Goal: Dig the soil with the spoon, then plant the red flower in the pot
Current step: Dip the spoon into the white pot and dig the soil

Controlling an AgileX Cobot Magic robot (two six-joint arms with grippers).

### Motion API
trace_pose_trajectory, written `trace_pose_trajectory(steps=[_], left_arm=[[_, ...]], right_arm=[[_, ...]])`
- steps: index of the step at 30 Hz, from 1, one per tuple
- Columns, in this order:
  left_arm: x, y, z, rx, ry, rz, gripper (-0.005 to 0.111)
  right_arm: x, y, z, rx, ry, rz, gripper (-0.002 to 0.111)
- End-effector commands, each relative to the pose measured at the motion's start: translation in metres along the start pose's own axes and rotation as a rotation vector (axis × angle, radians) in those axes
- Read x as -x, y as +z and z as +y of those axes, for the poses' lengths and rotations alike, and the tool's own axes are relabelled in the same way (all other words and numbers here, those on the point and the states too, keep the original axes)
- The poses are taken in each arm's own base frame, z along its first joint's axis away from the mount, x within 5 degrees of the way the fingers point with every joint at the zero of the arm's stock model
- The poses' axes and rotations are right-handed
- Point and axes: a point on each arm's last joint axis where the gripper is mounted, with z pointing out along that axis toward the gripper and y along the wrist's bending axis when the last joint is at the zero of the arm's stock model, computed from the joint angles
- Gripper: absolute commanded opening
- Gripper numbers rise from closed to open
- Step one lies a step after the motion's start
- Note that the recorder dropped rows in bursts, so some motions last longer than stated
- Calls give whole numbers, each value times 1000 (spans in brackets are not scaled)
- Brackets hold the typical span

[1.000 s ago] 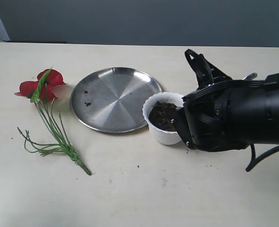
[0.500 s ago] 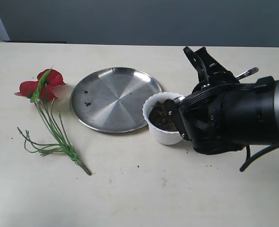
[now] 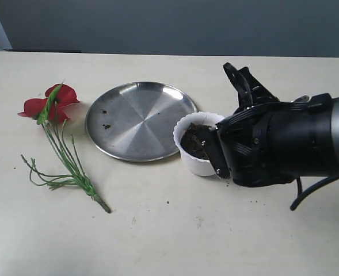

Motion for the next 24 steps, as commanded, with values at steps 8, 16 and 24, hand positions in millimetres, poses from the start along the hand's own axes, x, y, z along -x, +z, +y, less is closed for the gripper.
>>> trace_pose_trajectory(steps=[8, 16, 24], left_arm=[[2, -1, 0, -5, -1, -14, 0], [2, -1, 0, -5, -1, -14, 0], [2, -1, 0, -5, -1, -14, 0]], right_arm=[[-16, -19, 0, 59, 168, -129, 0], [-1, -6, 6, 82, 54, -89, 0], [-6, -3, -2, -5, 146, 1, 0]])
